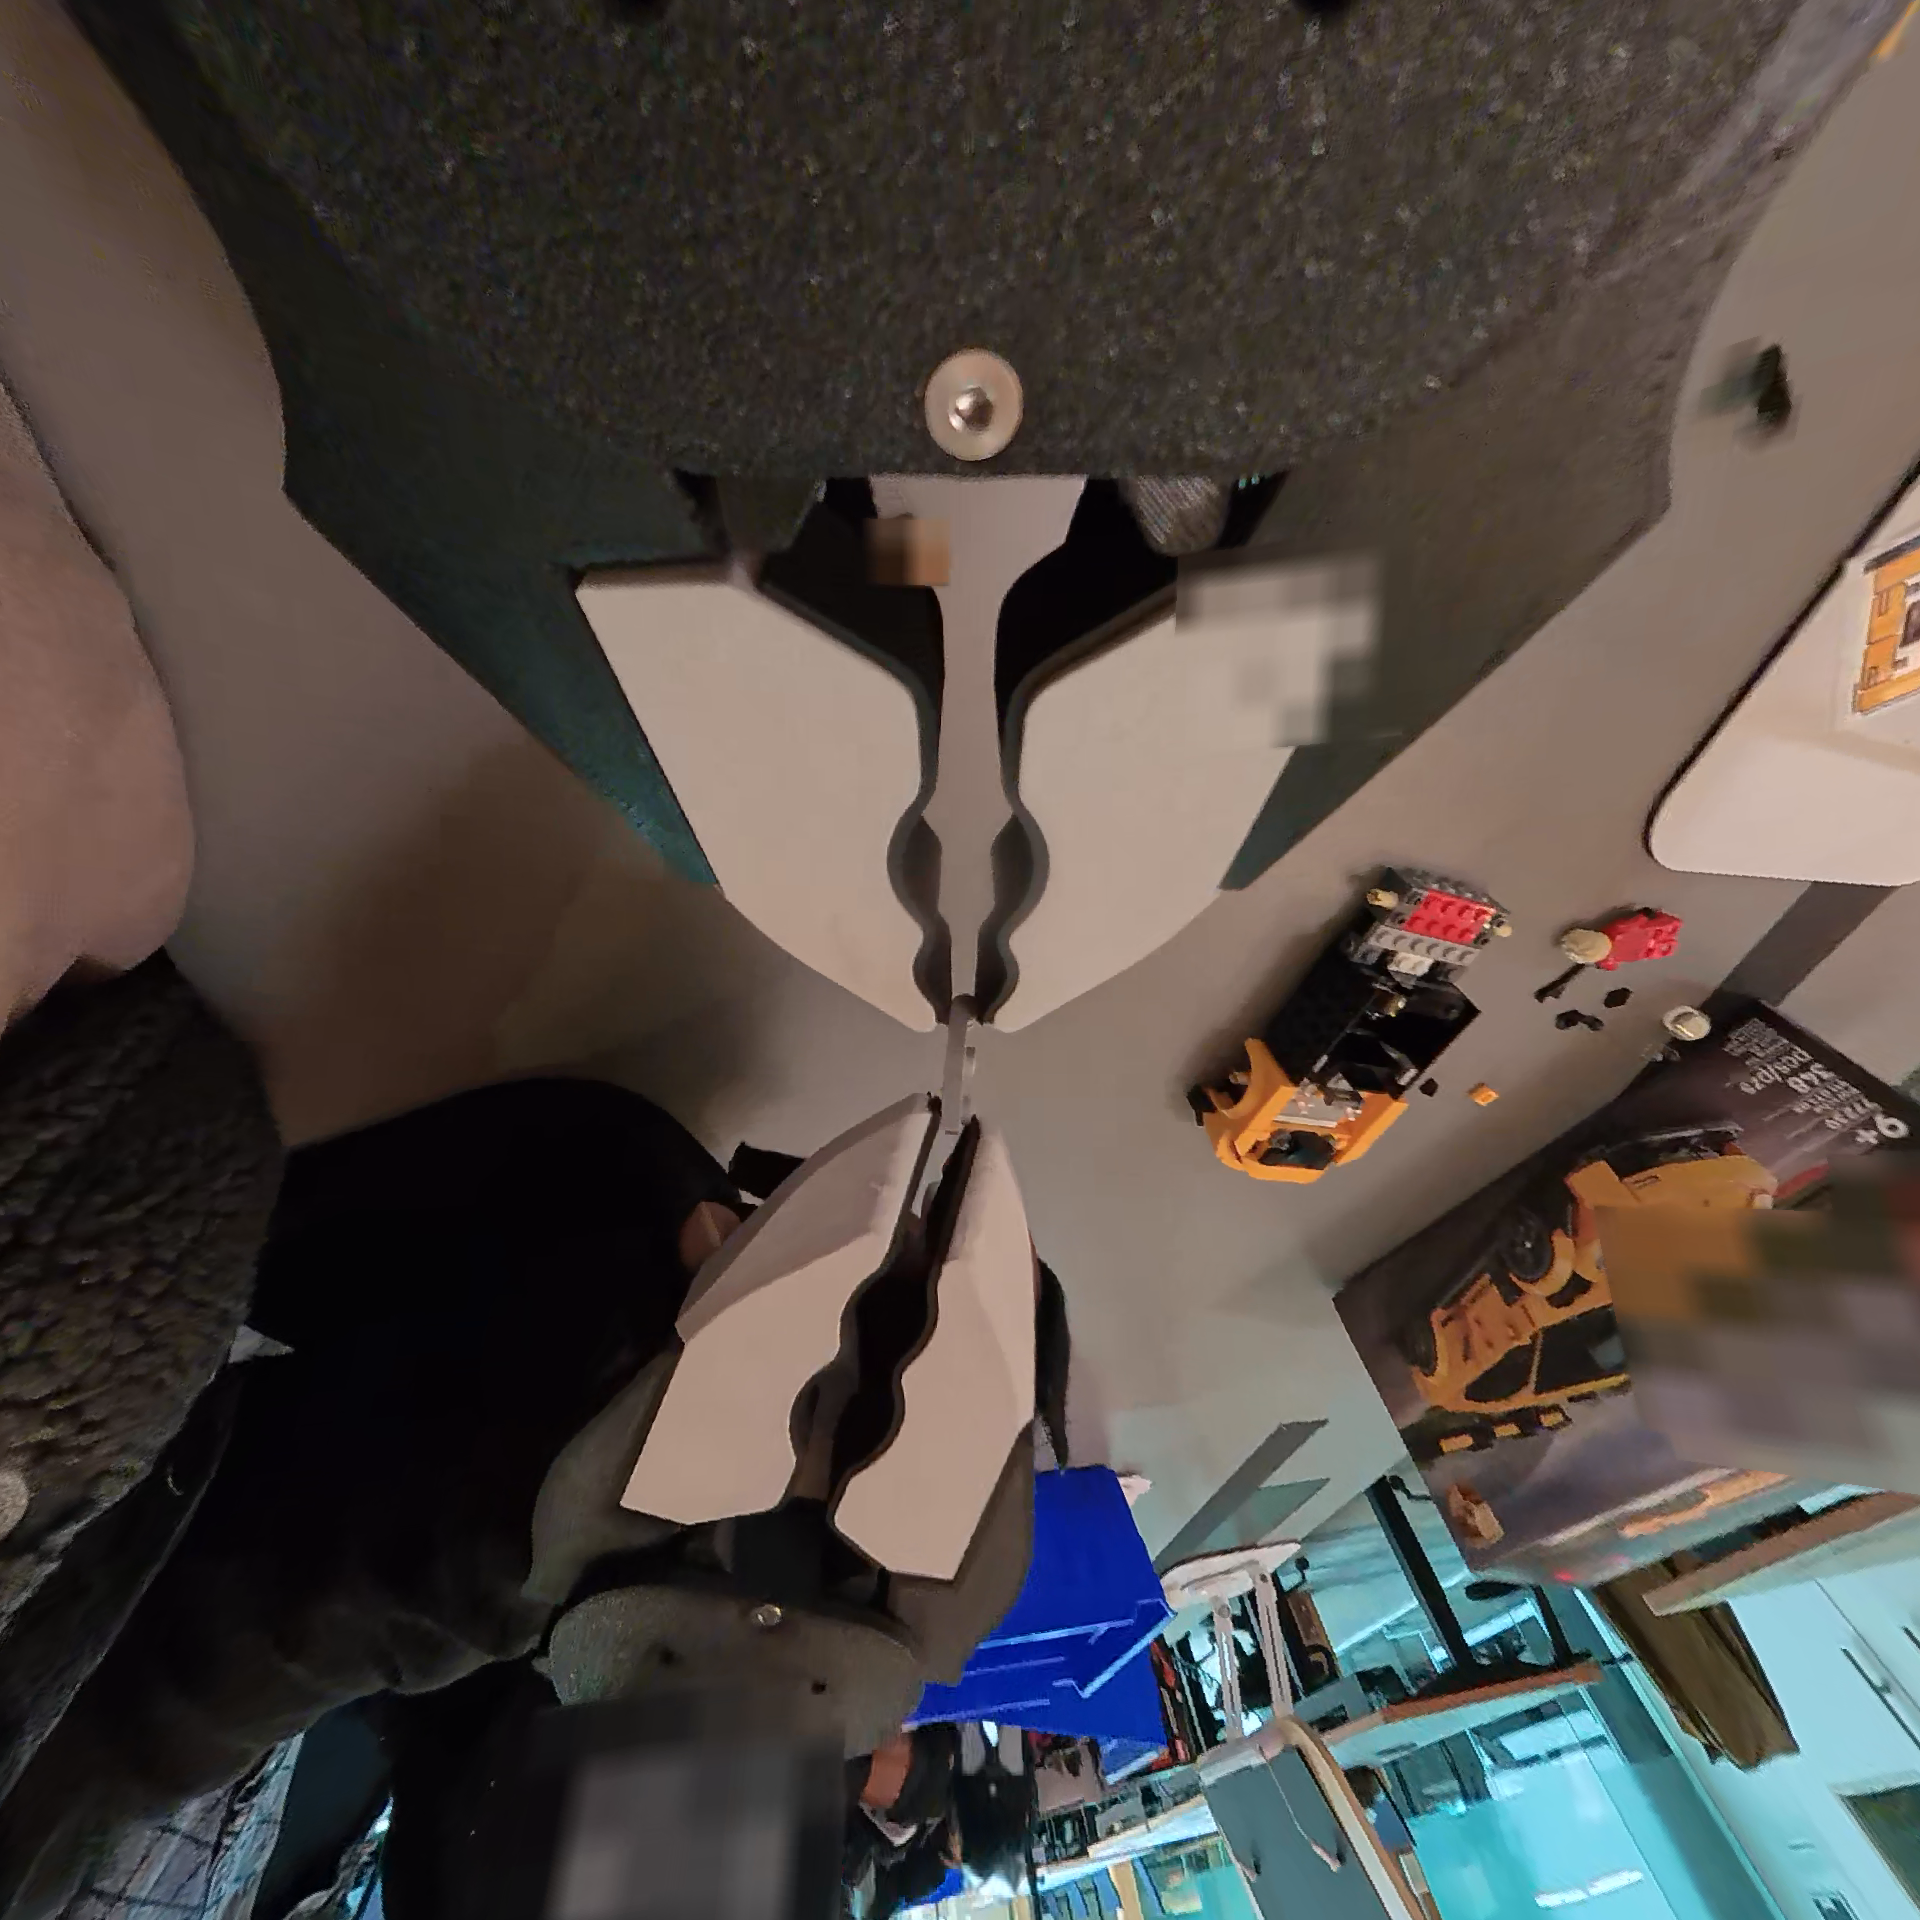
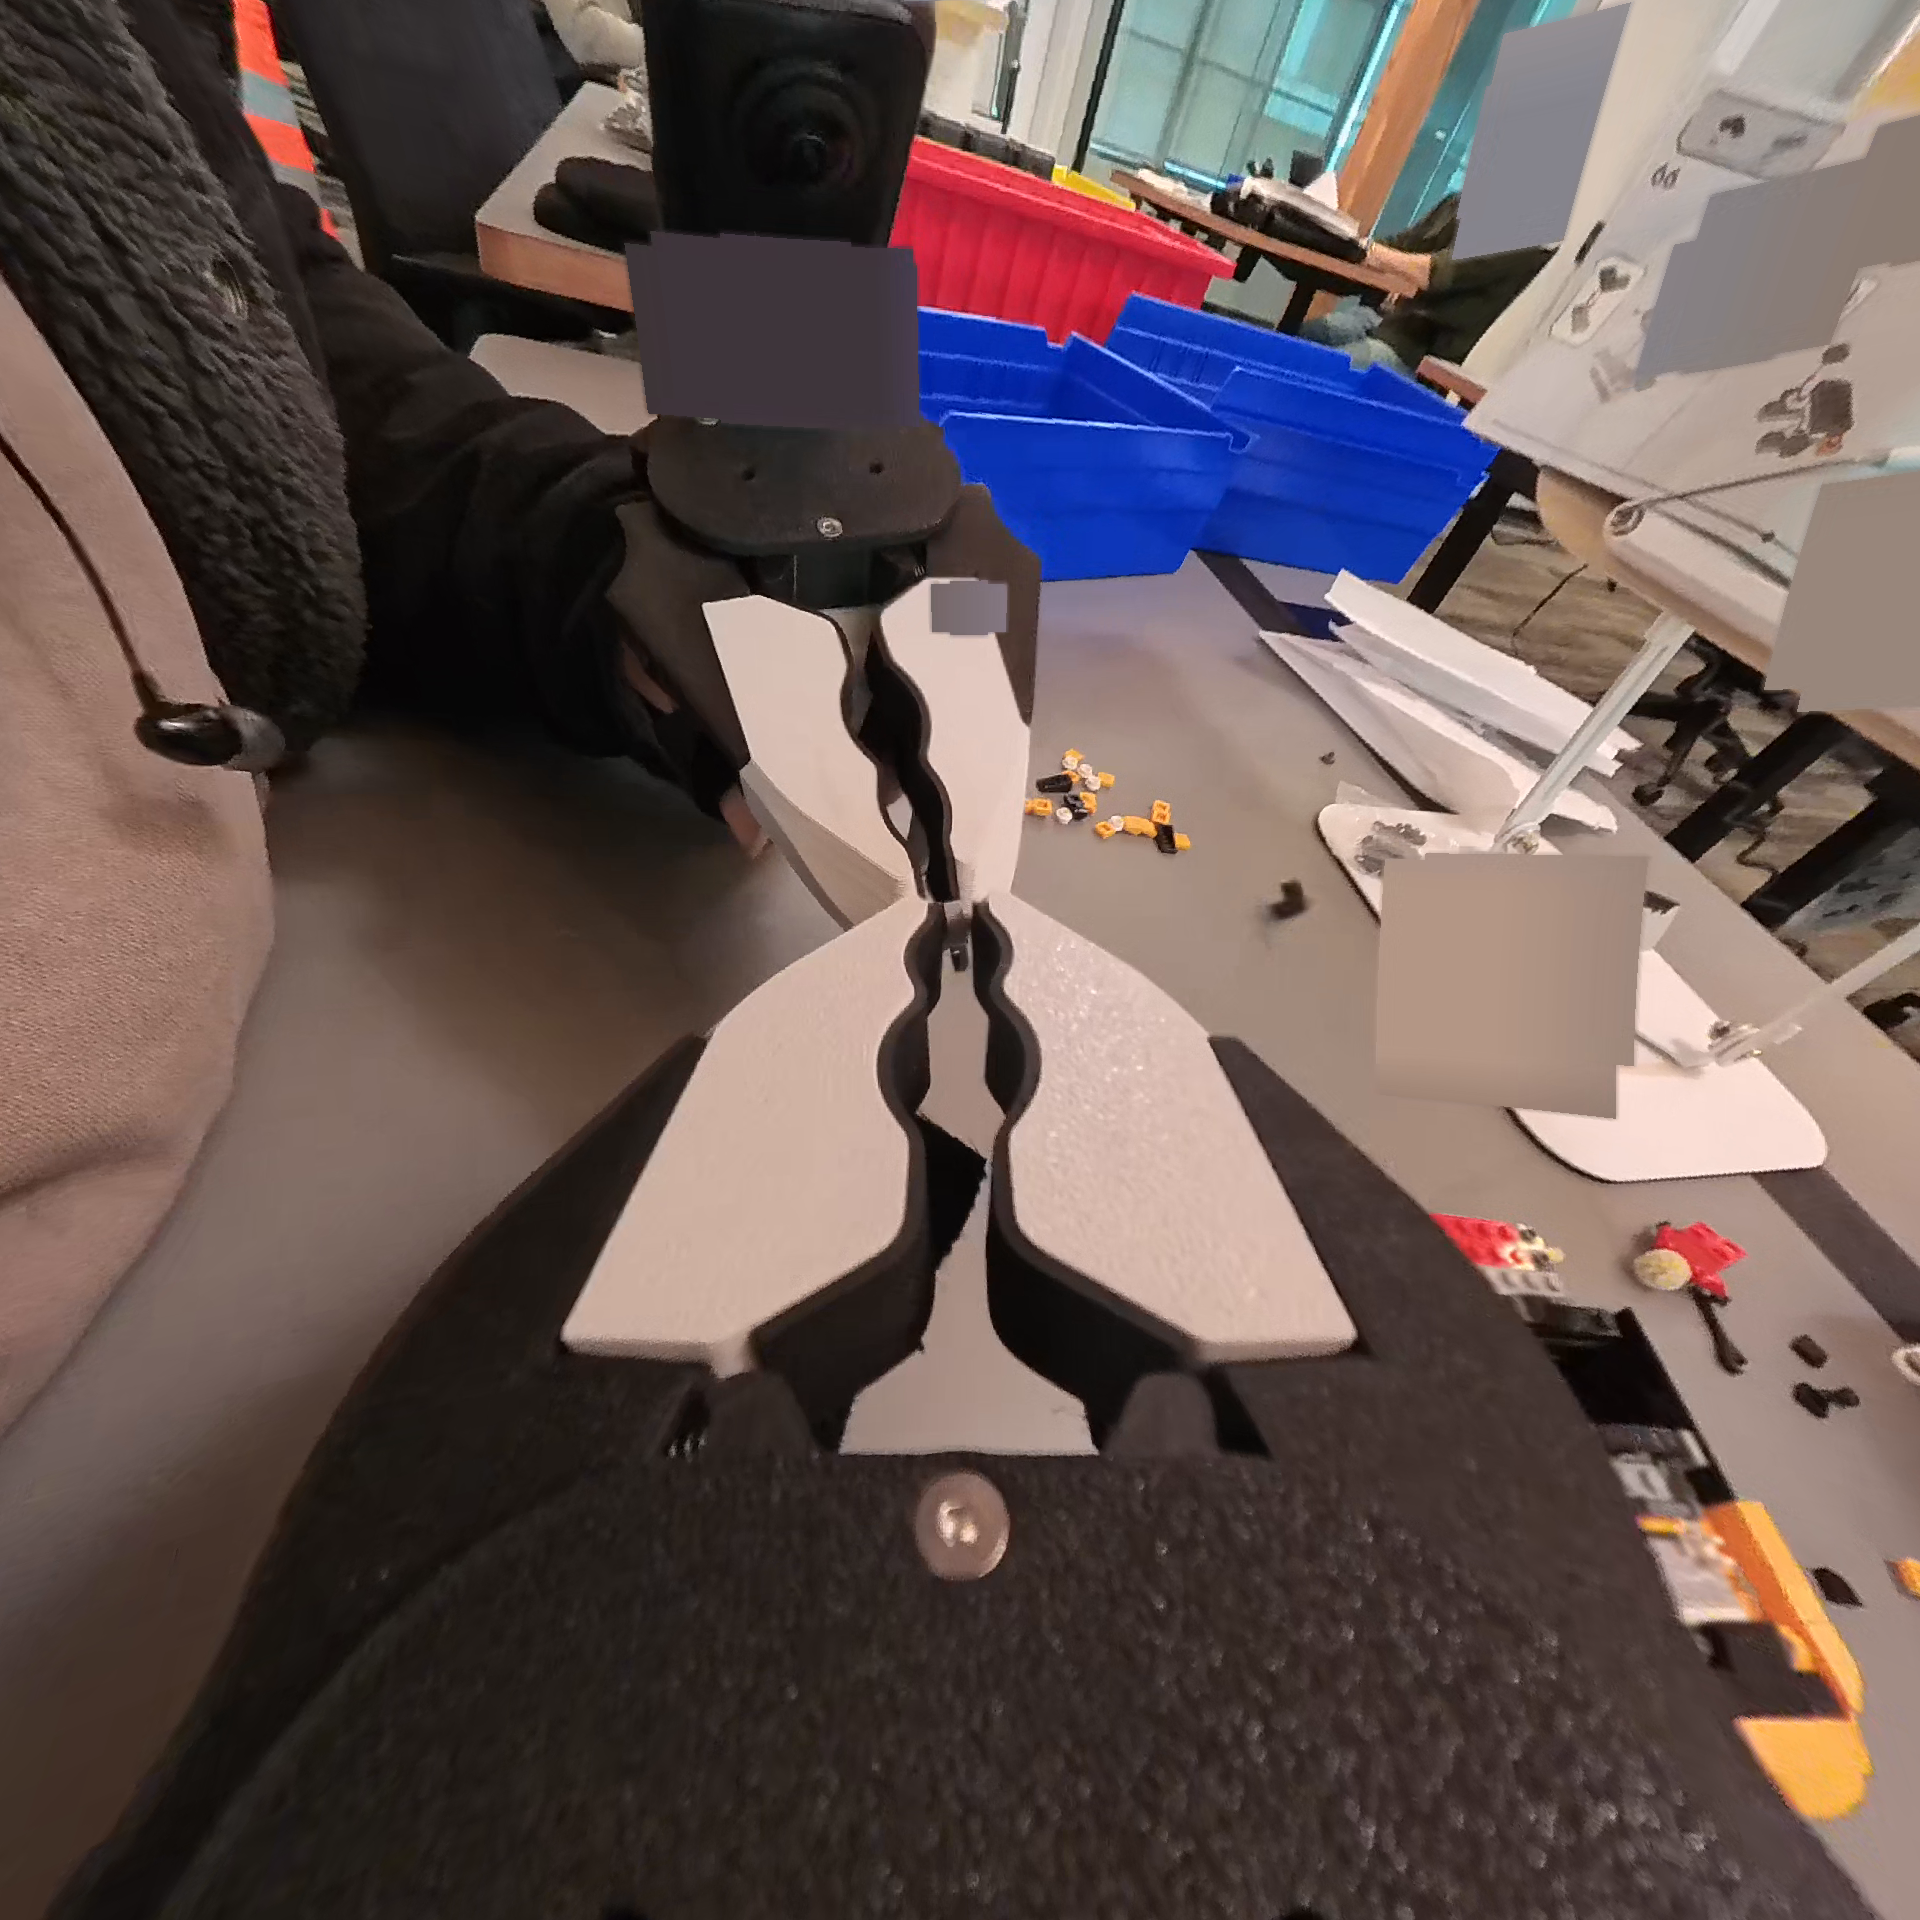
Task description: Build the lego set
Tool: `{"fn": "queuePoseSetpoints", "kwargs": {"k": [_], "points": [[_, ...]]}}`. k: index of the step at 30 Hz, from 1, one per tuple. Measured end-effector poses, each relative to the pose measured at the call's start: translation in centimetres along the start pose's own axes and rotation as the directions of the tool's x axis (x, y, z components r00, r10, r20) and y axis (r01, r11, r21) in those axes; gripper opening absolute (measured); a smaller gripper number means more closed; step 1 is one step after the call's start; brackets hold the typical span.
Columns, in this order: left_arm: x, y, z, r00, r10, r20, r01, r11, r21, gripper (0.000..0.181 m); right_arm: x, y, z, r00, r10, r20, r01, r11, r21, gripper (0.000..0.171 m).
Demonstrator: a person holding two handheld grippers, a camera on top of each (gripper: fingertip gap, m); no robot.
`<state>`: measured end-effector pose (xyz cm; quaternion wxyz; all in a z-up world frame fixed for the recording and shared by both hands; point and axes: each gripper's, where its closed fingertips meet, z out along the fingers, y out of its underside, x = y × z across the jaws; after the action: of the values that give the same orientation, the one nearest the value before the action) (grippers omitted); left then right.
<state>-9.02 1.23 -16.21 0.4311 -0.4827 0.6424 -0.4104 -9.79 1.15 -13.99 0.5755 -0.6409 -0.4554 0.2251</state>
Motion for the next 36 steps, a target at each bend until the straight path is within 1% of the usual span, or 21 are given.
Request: {"fn": "queuePoseSetpoints", "kwargs": {"k": [3, 7, 10, 12, 14, 16, 18, 20, 22, 24, 28, 32, 34, 35, 36], "points": [[-0.4, 0.6, -0.1, 0.999, -0.047, -0.01, 0.047, 0.999, -0.026, 0.004, 0.7, -0.2, -0.1, 0.998, 0.061, 0.007, -0.061, 0.998, 0.016, 0.007], [-1.8, 0.8, -0.9, 0.992, -0.128, 0.008, 0.128, 0.991, -0.037, 0.004, 3.3, -0.4, -0.2, 0.99, 0.142, -0.011, -0.142, 0.99, 0.014, 0.009], [-3.6, 0.9, -2.2, 0.969, -0.247, 0.029, 0.247, 0.969, -0.024, 0.004, 5.4, 0.6, 0.9, 0.987, 0.157, -0.032, -0.159, 0.986, -0.057, 0.009], [-5.1, 0.9, -3.5, 0.93, -0.365, 0.041, 0.365, 0.931, 0.008, 0.004, 7.0, 1.7, 2.5, 0.988, 0.149, -0.044, -0.153, 0.98, -0.128, 0.009], [-6.7, 1.2, -5.2, 0.861, -0.508, 0.035, 0.506, 0.861, 0.058, 0.004, 8.4, 2.6, 4.8, 0.985, 0.171, -0.028, -0.173, 0.965, -0.198, 0.01], [-8.3, 1.9, -7.1, 0.761, -0.649, 0.018, 0.642, 0.757, 0.12, 0.004, 9.6, 3.3, 7.8, 0.984, 0.177, 0.004, -0.17, 0.951, -0.26, 0.013], [-9.5, 2.8, -8.8, 0.653, -0.757, -0.022, 0.746, 0.639, 0.186, 0.004, 11.0, 3.9, 11.2, 0.992, 0.122, 0.041, -0.103, 0.945, -0.309, 0.016], [-10.5, 3.6, -10.1, 0.564, -0.823, -0.069, 0.809, 0.533, 0.248, 0.004, 12.6, 4.9, 14.7, 0.994, 0.075, 0.073, -0.043, 0.929, -0.368, 0.018], [-11.4, 4.2, -11.1, 0.491, -0.862, -0.123, 0.847, 0.44, 0.299, 0.004, 14.1, 5.8, 17.9, 0.993, 0.016, 0.115, 0.033, 0.914, -0.405, 0.018], [-12.0, 4.6, -11.8, 0.448, -0.878, -0.166, 0.866, 0.379, 0.327, 0.004, 15.4, 6.9, 20.5, 0.985, -0.05, 0.164, 0.119, 0.888, -0.445, 0.018], [-12.6, 5.2, -12.5, 0.416, -0.888, -0.197, 0.876, 0.333, 0.35, 0.004, 16.4, 8.7, 23.9, 0.958, -0.078, 0.276, 0.214, 0.835, -0.506, 0.02], [-12.6, 5.6, -12.5, 0.388, -0.894, -0.224, 0.888, 0.298, 0.349, 0.004, 16.9, 9.9, 25.5, 0.936, -0.104, 0.336, 0.283, 0.789, -0.546, 0.023], [-12.5, 5.7, -12.3, 0.382, -0.895, -0.231, 0.893, 0.293, 0.343, 0.004, 16.8, 10.6, 25.7, 0.931, -0.055, 0.362, 0.27, 0.77, -0.577, 0.021], [-12.4, 5.8, -12.2, 0.383, -0.895, -0.229, 0.893, 0.295, 0.339, 0.004, 17.0, 10.7, 25.8, 0.936, -0.031, 0.352, 0.246, 0.771, -0.587, 0.019], [-12.4, 5.9, -12.0, 0.384, -0.896, -0.225, 0.894, 0.299, 0.335, 0.004, 16.9, 10.8, 25.6, 0.936, 0.002, 0.353, 0.226, 0.767, -0.601, 0.013]]}}
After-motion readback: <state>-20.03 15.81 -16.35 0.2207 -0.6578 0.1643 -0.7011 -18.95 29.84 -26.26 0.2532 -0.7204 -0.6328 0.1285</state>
